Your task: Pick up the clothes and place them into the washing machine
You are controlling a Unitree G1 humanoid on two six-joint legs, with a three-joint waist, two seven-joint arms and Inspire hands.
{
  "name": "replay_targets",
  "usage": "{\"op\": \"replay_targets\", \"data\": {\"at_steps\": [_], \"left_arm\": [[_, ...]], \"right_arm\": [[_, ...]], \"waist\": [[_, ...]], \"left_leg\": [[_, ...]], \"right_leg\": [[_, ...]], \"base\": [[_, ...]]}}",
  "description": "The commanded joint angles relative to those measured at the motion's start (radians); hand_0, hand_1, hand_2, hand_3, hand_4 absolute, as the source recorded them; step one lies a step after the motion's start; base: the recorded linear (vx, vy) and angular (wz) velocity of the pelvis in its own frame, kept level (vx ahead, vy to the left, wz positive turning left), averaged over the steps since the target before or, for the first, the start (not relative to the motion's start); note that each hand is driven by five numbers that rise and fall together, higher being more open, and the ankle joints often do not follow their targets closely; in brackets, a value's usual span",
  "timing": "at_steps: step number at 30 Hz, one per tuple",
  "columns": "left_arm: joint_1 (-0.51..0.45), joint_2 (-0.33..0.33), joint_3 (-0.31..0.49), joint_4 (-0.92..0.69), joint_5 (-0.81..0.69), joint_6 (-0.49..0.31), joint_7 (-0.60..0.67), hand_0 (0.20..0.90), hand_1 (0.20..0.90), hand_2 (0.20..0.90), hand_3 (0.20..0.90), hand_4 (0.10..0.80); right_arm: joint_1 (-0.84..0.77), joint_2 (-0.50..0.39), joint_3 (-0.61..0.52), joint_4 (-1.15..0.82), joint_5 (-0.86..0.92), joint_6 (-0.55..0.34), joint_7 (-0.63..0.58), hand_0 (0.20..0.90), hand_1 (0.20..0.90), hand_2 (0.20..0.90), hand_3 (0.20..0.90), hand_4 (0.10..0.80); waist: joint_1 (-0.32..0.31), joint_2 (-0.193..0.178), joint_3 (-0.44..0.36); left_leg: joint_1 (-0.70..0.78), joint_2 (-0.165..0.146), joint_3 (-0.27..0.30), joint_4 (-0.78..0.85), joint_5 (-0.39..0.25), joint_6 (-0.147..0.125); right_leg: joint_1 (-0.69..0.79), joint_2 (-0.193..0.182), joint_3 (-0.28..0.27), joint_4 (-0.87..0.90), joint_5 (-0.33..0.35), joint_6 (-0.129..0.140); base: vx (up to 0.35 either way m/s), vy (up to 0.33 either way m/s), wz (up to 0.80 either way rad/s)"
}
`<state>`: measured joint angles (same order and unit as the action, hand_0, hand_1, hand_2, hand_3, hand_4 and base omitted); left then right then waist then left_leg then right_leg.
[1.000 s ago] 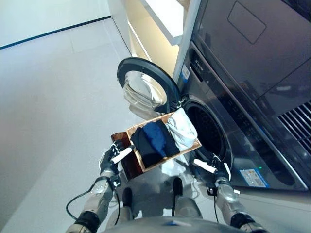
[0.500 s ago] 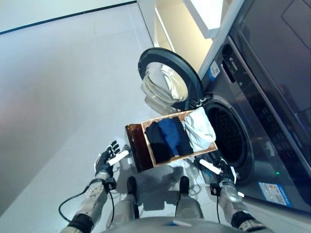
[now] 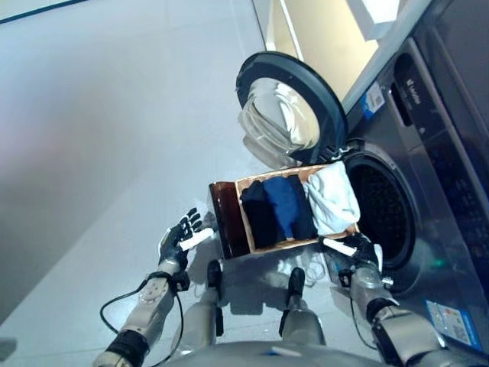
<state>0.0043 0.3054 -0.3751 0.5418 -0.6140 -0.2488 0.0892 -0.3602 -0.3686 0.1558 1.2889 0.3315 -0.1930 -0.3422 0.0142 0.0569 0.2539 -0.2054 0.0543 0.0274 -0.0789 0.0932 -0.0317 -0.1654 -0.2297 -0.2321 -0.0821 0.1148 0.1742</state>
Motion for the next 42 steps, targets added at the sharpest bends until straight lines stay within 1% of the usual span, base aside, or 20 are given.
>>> {"op": "replay_targets", "data": {"at_steps": [1, 5, 8, 13, 19, 25, 33, 37, 40, 42], "left_arm": [[-0.068, 0.022, 0.002, -0.066, 0.034, -0.077, 0.016, 0.9, 0.9, 0.9, 0.9, 0.8], [-0.085, 0.015, 0.0, -0.051, 0.028, -0.086, 0.033, 0.9, 0.9, 0.9, 0.9, 0.8], [-0.091, 0.017, -0.004, -0.06, 0.025, -0.091, 0.032, 0.9, 0.9, 0.9, 0.9, 0.8], [-0.072, 0.04, -0.017, -0.122, 0.009, -0.09, 0.012, 0.9, 0.9, 0.9, 0.9, 0.8], [-0.077, 0.047, -0.023, -0.125, 0.014, -0.084, -0.001, 0.9, 0.9, 0.9, 0.9, 0.8], [-0.076, 0.053, -0.021, -0.151, 0.007, -0.093, -0.001, 0.9, 0.9, 0.9, 0.9, 0.8], [-0.069, 0.051, -0.034, -0.142, -0.003, -0.092, -0.01, 0.9, 0.9, 0.9, 0.9, 0.8], [-0.065, 0.066, -0.036, -0.175, -0.011, -0.093, -0.02, 0.9, 0.9, 0.9, 0.9, 0.8], [-0.047, 0.084, -0.032, -0.213, -0.018, -0.095, -0.032, 0.9, 0.9, 0.9, 0.9, 0.8], [-0.041, 0.086, -0.029, -0.218, -0.02, -0.094, -0.034, 0.9, 0.9, 0.9, 0.9, 0.8]], "right_arm": [[-0.082, -0.07, 0.022, -0.006, -0.068, -0.006, -0.073, 0.9, 0.9, 0.9, 0.9, 0.8], [-0.082, -0.058, 0.035, -0.016, -0.069, -0.005, -0.07, 0.9, 0.9, 0.9, 0.9, 0.8], [-0.093, -0.066, 0.038, -0.006, -0.062, -0.004, -0.066, 0.9, 0.9, 0.9, 0.9, 0.8], [-0.155, -0.132, 0.006, 0.075, -0.057, 0.022, -0.071, 0.9, 0.9, 0.9, 0.9, 0.8], [-0.171, -0.165, -0.03, 0.129, -0.048, 0.037, -0.079, 0.9, 0.9, 0.9, 0.9, 0.8], [-0.192, -0.204, -0.055, 0.121, -0.016, 0.03, -0.08, 0.9, 0.9, 0.9, 0.9, 0.8], [-0.218, -0.234, -0.054, 0.081, 0.039, 0.002, -0.071, 0.9, 0.9, 0.9, 0.9, 0.8], [-0.245, -0.253, -0.048, 0.088, 0.04, 0.003, -0.067, 0.9, 0.9, 0.9, 0.9, 0.8], [-0.283, -0.29, -0.069, 0.102, 0.07, 0.002, -0.064, 0.9, 0.9, 0.9, 0.9, 0.8], [-0.288, -0.301, -0.078, 0.101, 0.086, -0.002, -0.06, 0.9, 0.9, 0.9, 0.9, 0.8]], "waist": [[0.013, -0.03, 0.03], [0.007, -0.032, 0.033], [0.01, -0.028, 0.033], [0.037, -0.002, 0.035], [0.054, 0.014, 0.039], [0.066, 0.037, 0.041], [0.065, 0.047, 0.043], [0.074, 0.059, 0.049], [0.09, 0.078, 0.05], [0.093, 0.082, 0.049]], "left_leg": [[0.046, 0.044, 0.004, 0.01, -0.018, -0.065], [0.053, 0.046, -0.002, 0.011, -0.023, -0.066], [0.047, 0.043, -0.007, 0.01, -0.023, -0.066], [0.025, 0.03, -0.014, 0.006, -0.012, -0.067], [0.019, 0.022, -0.02, 0.006, -0.013, -0.067], [0.002, 0.012, -0.031, 0.003, -0.008, -0.068], [-0.018, 0.009, -0.032, 0.0, -0.003, -0.072], [-0.039, 0.006, -0.036, 0.006, 0.001, -0.075], [-0.059, 0.0, -0.037, 0.005, 0.006, -0.074], [-0.065, 0.0, -0.036, 0.005, 0.008, -0.074]], "right_leg": [[-0.025, -0.083, 0.044, 0.054, 0.087, 0.052], [-0.024, -0.084, 0.044, 0.061, 0.084, 0.053], [-0.029, -0.088, 0.04, 0.059, 0.086, 0.055], [-0.043, -0.104, 0.029, 0.052, 0.096, 0.061], [-0.041, -0.11, 0.021, 0.055, 0.093, 0.063], [-0.056, -0.125, 0.009, 0.06, 0.094, 0.068], [-0.078, -0.128, 0.01, 0.065, 0.094, 0.068], [-0.1, -0.133, 0.011, 0.074, 0.094, 0.068], [-0.128, -0.14, 0.015, 0.079, 0.098, 0.071], [-0.138, -0.141, 0.016, 0.083, 0.099, 0.071]], "base": [[0.0, 0.0, 0.0], [0.0, 0.0, 0.0], [0.0, 0.0, 0.0], [-0.001, 0.007, 0.01], [-0.002, 0.011, 0.08], [-0.009, 0.007, 0.06], [0.002, 0.005, 0.04], [-0.033, 0.003, 0.04], [-0.046, 0.022, 0.07], [-0.024, 0.011, 0.09]]}}
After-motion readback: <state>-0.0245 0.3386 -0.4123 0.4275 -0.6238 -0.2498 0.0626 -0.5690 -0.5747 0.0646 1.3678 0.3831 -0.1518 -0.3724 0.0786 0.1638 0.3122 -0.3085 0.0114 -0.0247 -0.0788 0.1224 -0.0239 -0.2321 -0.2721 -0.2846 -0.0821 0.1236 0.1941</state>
